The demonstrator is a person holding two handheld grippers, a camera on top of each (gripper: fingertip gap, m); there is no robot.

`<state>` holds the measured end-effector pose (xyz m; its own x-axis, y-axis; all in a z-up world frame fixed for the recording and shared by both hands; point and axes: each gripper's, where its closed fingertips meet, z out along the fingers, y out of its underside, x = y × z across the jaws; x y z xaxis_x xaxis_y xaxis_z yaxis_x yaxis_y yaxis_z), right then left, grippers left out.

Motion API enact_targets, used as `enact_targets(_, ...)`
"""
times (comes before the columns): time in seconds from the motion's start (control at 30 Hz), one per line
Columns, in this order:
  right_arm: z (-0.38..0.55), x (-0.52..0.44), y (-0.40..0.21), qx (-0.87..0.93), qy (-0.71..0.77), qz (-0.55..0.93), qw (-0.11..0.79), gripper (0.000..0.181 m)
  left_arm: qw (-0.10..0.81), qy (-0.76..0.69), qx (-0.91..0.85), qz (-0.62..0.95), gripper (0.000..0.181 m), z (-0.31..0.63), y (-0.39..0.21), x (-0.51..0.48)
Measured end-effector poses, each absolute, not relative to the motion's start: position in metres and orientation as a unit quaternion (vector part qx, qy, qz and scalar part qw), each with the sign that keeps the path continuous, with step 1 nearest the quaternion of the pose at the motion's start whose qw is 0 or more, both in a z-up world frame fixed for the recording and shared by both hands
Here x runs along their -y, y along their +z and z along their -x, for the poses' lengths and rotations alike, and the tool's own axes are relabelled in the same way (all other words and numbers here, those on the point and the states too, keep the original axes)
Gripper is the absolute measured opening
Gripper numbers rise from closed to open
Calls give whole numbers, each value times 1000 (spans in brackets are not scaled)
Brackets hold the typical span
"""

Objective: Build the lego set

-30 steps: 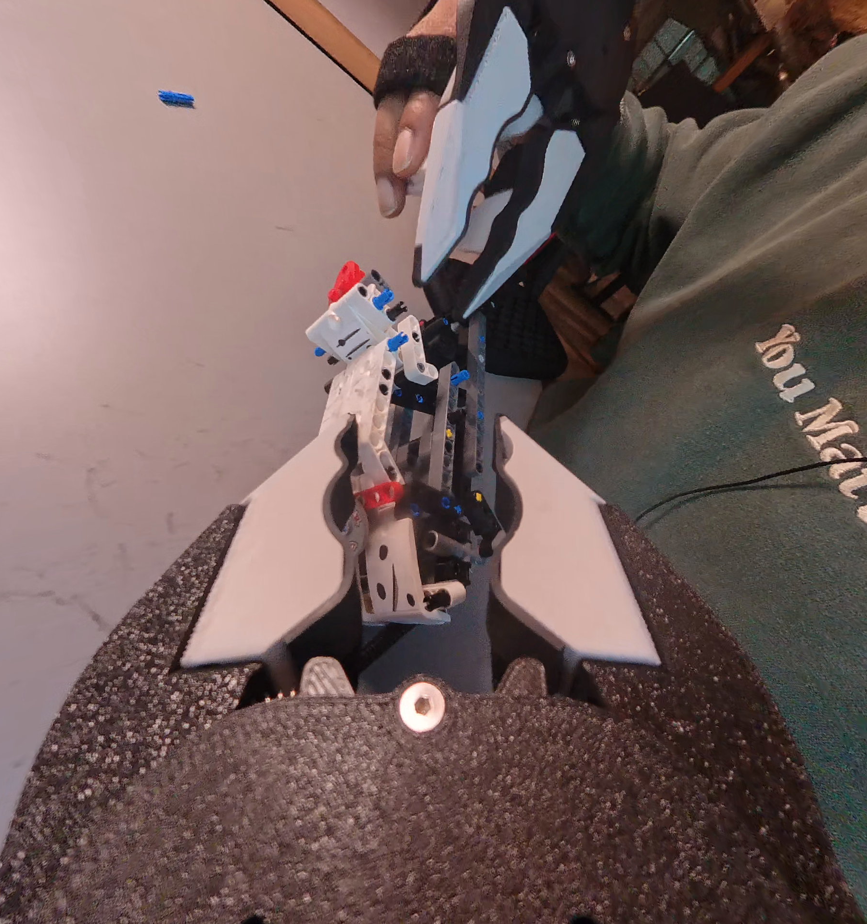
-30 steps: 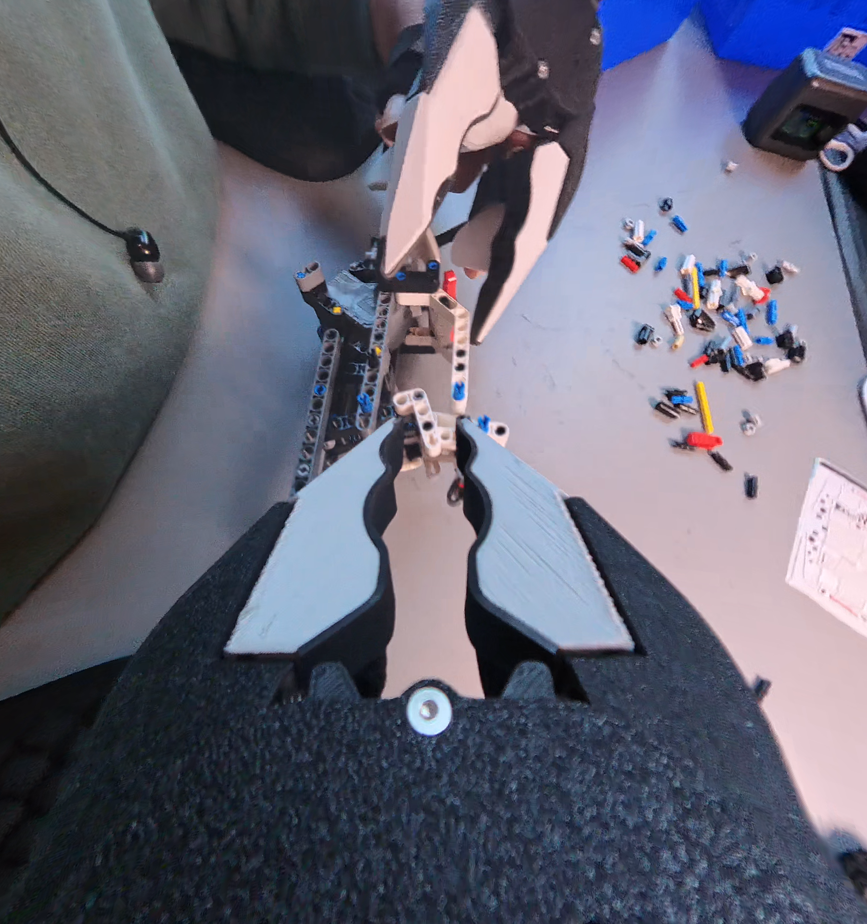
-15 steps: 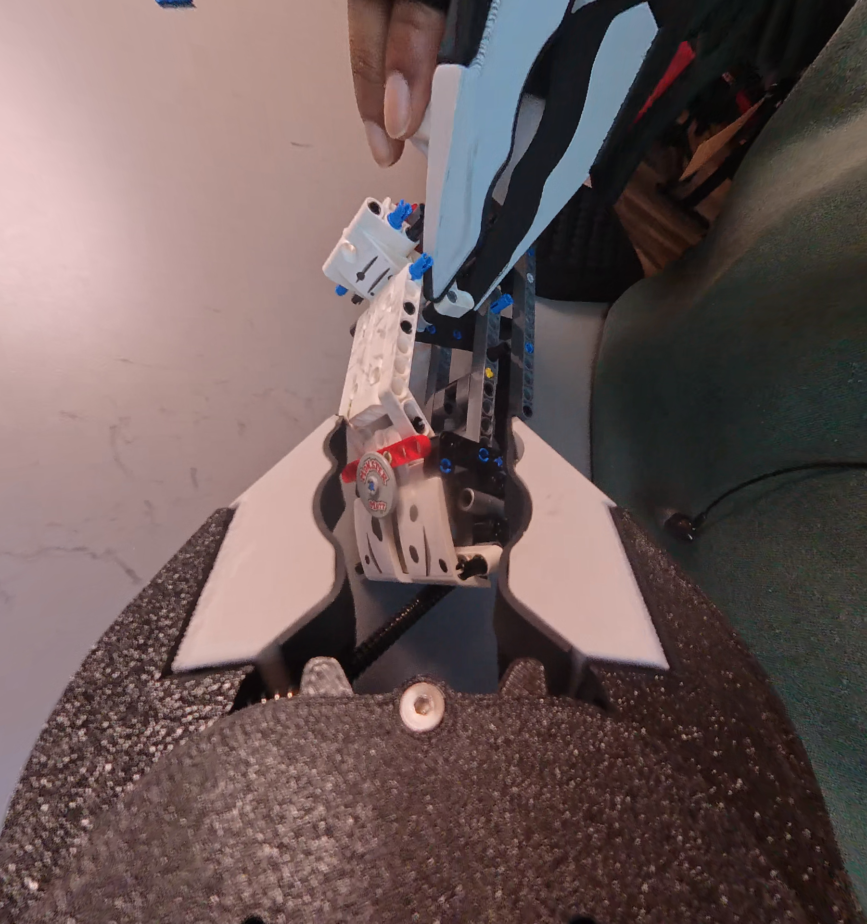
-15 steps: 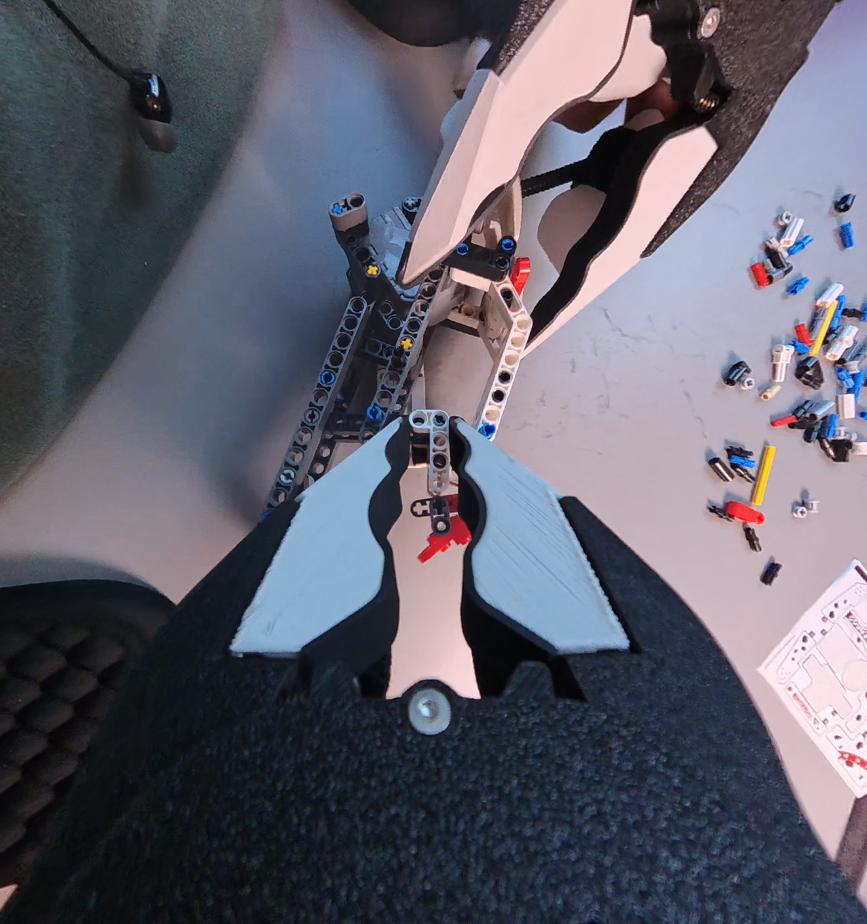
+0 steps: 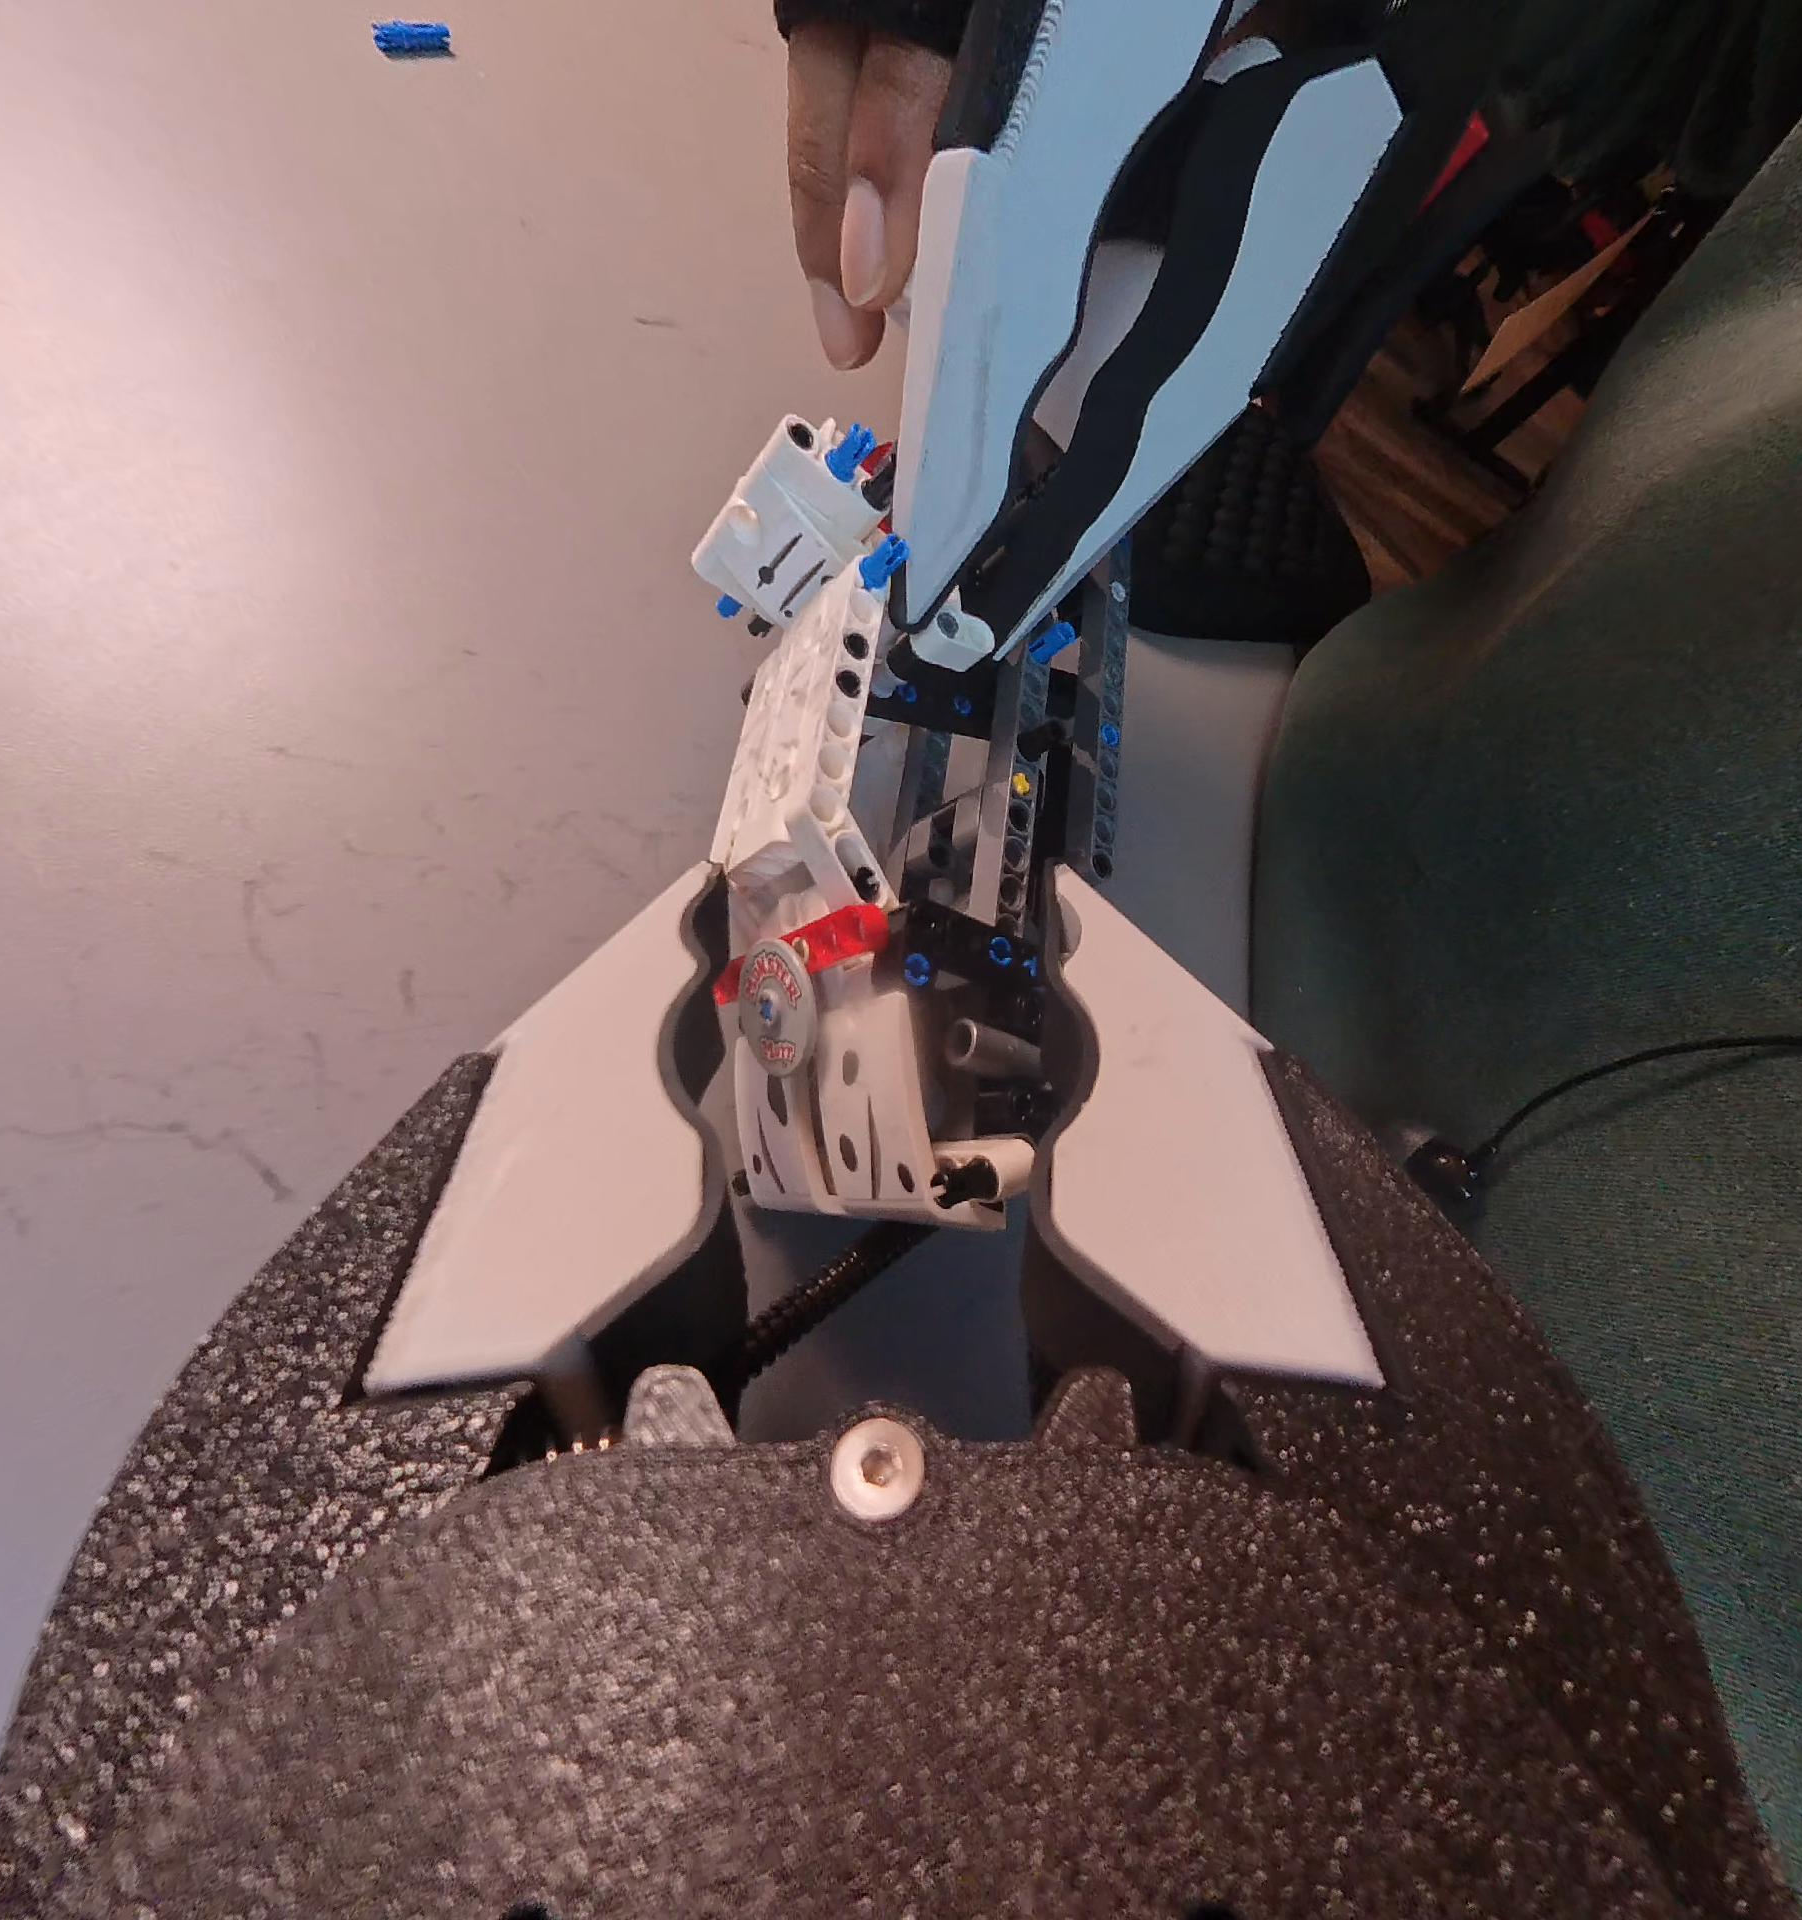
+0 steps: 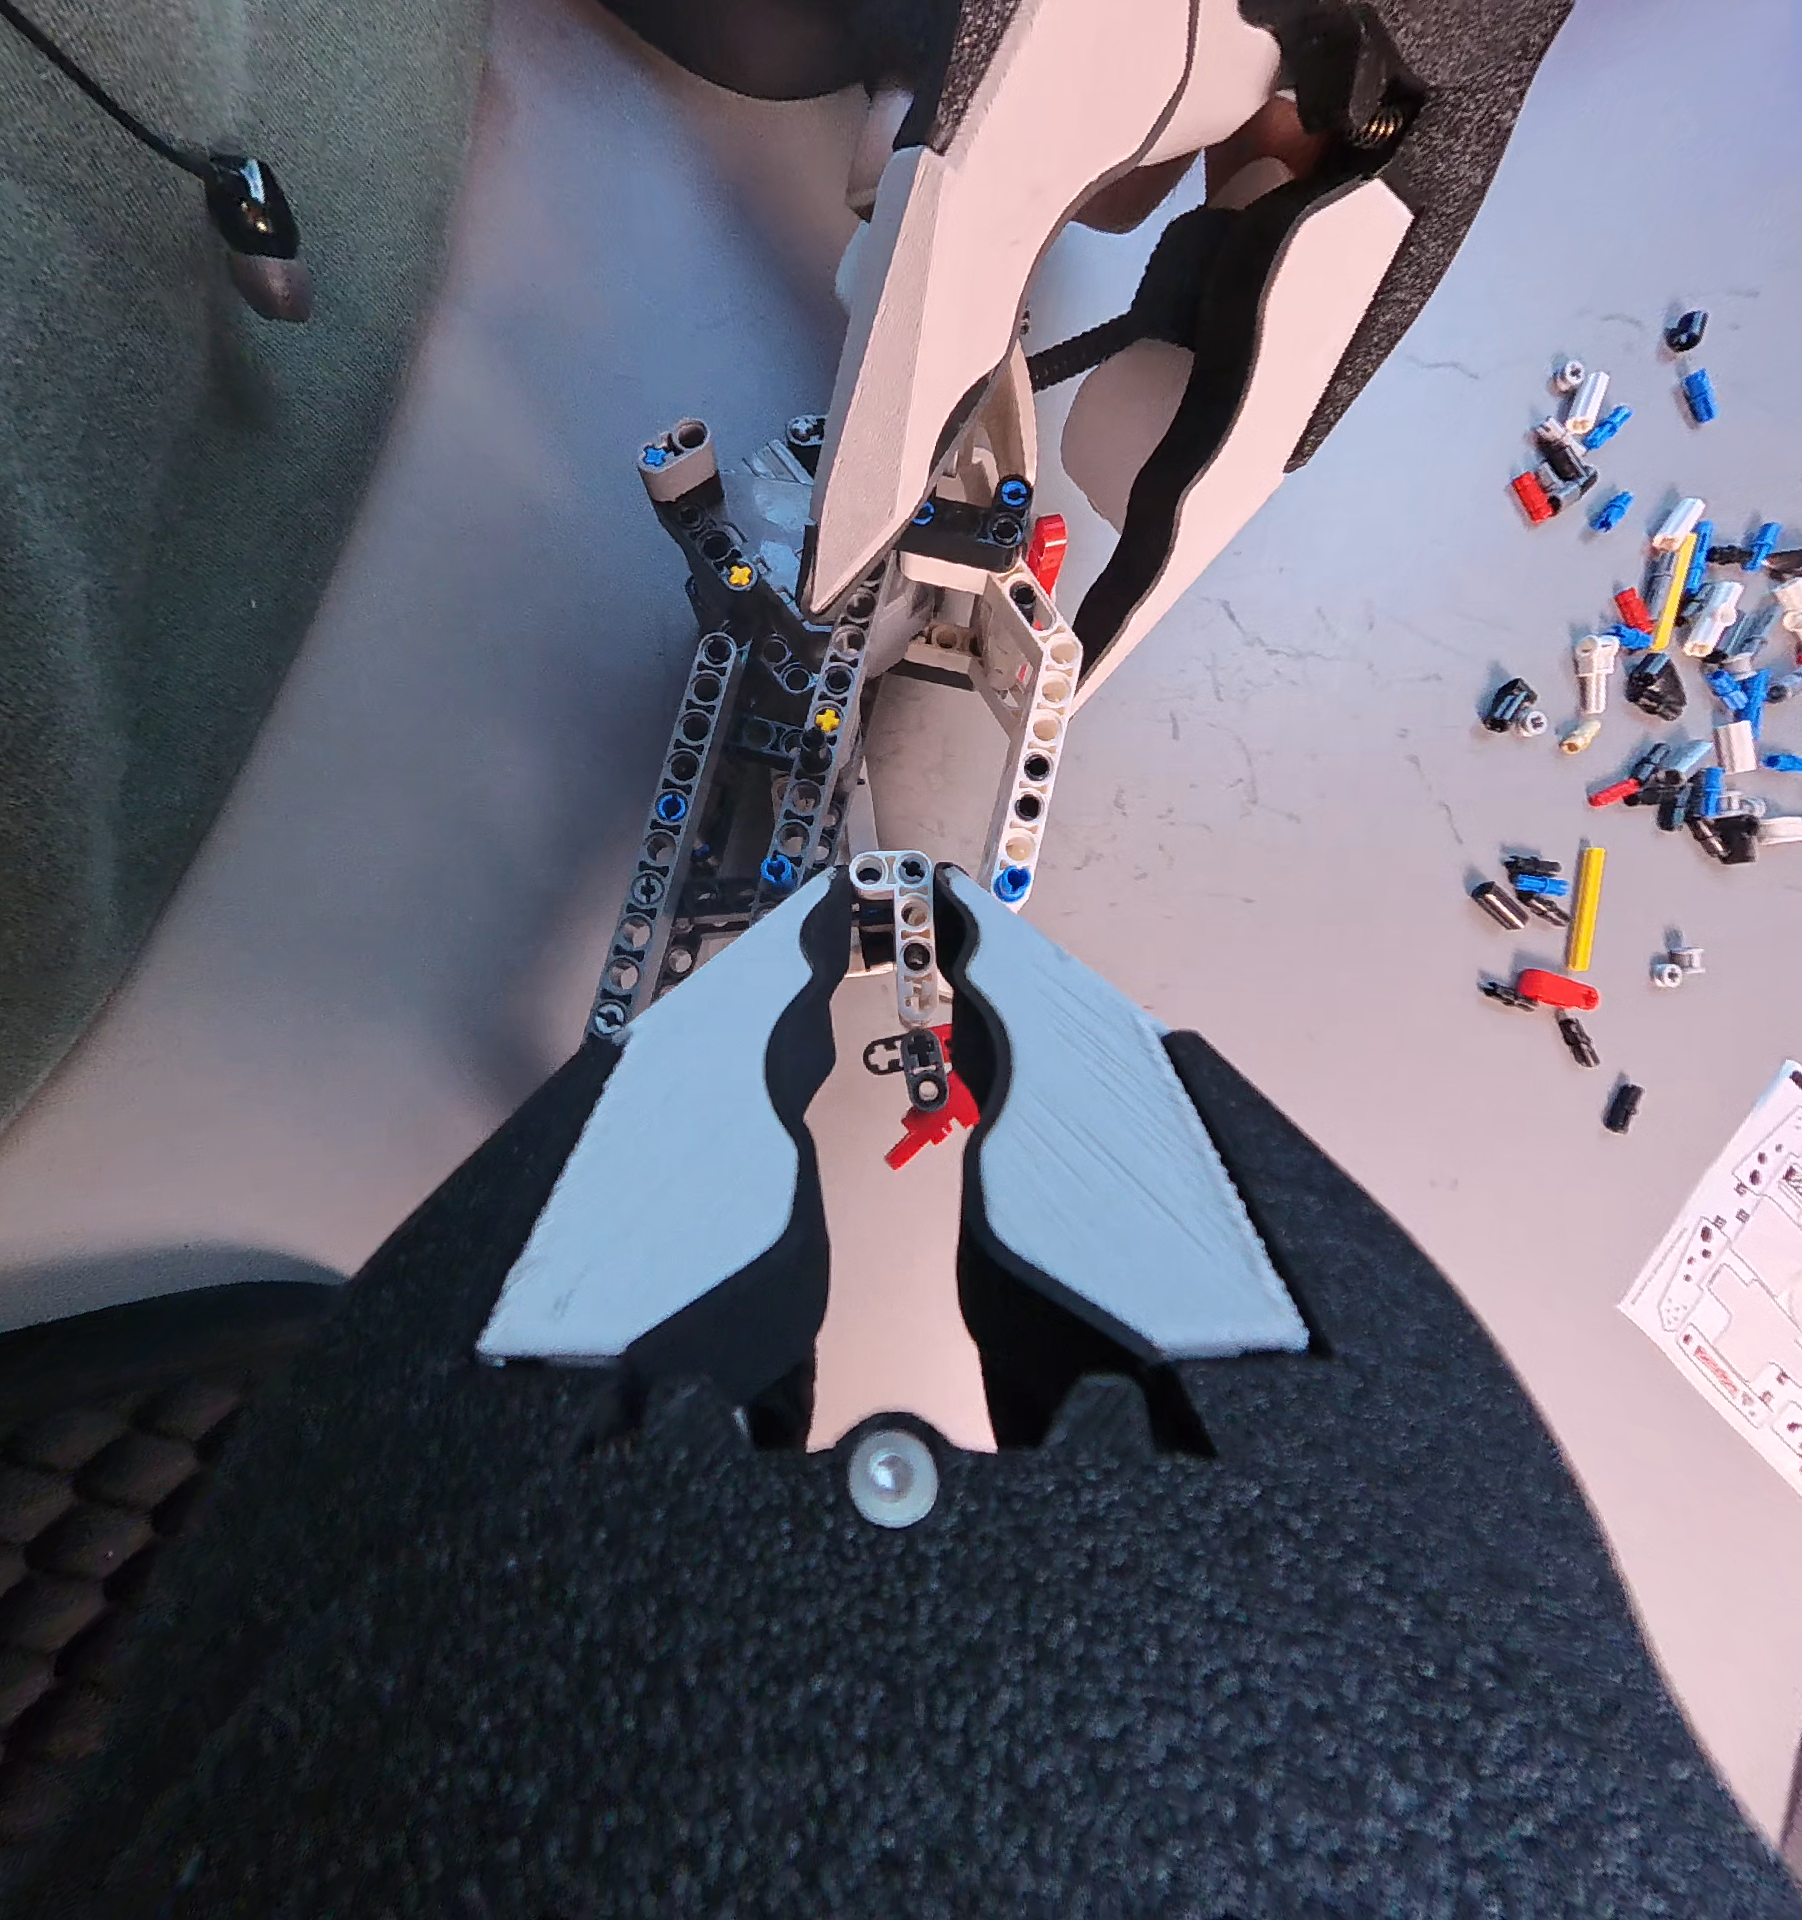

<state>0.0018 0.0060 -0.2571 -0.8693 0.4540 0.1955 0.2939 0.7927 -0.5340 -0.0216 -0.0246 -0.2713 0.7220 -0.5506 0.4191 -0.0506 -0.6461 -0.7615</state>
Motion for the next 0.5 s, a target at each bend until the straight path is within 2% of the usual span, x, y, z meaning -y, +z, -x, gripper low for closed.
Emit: enact_targets(0.5, -2, -6, -258, 946, 243, 166, 138, 15, 385, -332, -176, 843, 59, 22, -271, 24)
